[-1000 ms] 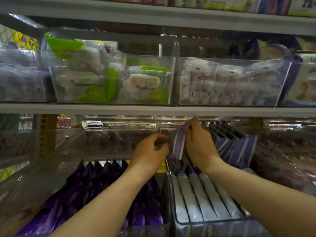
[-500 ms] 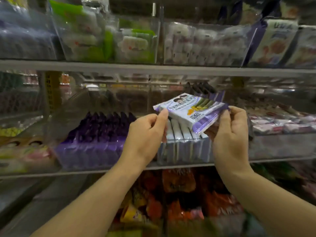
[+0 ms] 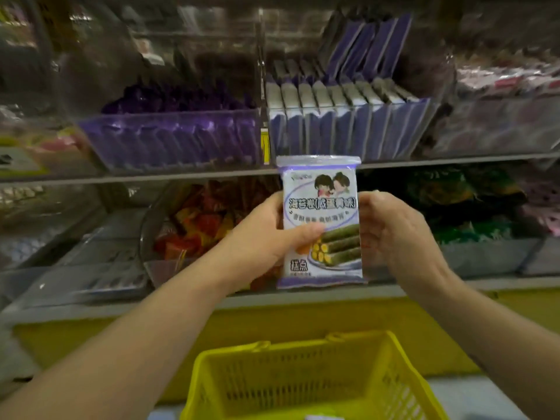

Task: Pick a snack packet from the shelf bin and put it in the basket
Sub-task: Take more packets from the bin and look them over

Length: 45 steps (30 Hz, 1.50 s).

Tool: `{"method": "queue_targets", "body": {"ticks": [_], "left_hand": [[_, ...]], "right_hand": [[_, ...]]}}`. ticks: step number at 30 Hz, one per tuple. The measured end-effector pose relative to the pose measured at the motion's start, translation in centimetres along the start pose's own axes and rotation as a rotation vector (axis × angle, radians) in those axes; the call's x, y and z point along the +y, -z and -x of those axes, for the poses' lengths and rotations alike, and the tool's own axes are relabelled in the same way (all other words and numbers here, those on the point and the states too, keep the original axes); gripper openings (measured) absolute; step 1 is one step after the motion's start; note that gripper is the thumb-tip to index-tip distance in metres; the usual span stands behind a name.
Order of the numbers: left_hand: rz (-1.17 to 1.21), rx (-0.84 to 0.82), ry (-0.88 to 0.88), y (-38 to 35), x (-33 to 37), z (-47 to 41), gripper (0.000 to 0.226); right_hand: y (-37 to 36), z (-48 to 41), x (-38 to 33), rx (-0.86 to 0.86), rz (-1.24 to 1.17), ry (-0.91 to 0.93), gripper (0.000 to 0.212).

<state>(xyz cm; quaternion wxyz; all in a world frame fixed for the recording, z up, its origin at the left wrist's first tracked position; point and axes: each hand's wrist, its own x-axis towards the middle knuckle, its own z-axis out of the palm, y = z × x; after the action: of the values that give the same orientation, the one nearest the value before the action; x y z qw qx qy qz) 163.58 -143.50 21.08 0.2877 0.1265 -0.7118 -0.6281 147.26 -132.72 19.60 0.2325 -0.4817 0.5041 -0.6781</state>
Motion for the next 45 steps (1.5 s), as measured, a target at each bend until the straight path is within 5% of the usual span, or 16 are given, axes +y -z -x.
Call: {"method": "queue_targets", "body": {"ticks": [12, 17, 29, 35, 42, 45], "left_hand": [[-0.082, 0.025, 0.258, -1.7, -10.5, 0.0, 0.045], [0.111, 0.216, 0.335, -1.7, -10.8, -0.3, 0.018], [0.296, 0.243, 0.413, -1.9, -10.3, 0.4, 0.027], [0.357, 0.231, 0.399, -2.0, -9.7, 0.5, 0.03], [0.437, 0.211, 0.442, -2.2, -9.4, 0.7, 0.031], [0.487, 0.234, 0.471, -1.7, -9.3, 0.7, 0.036]], "right_hand": [[1.7, 1.7, 7.7, -0.102, -0.085, -0.478, 0.045], [1.4, 2.5, 8.5, -0.15, -0.091, -0.565, 0.038], [0.4, 2.8, 8.6, -0.055, -0.181, -0.573, 0.038], [0.5, 3.1, 8.2, 0.057, -0.184, -0.423, 0.024], [0.9, 2.5, 7.8, 0.016, -0.075, -0.46, 0.037], [1.7, 2.3, 7.3, -0.224, -0.012, -0.631, 0.048]]}}
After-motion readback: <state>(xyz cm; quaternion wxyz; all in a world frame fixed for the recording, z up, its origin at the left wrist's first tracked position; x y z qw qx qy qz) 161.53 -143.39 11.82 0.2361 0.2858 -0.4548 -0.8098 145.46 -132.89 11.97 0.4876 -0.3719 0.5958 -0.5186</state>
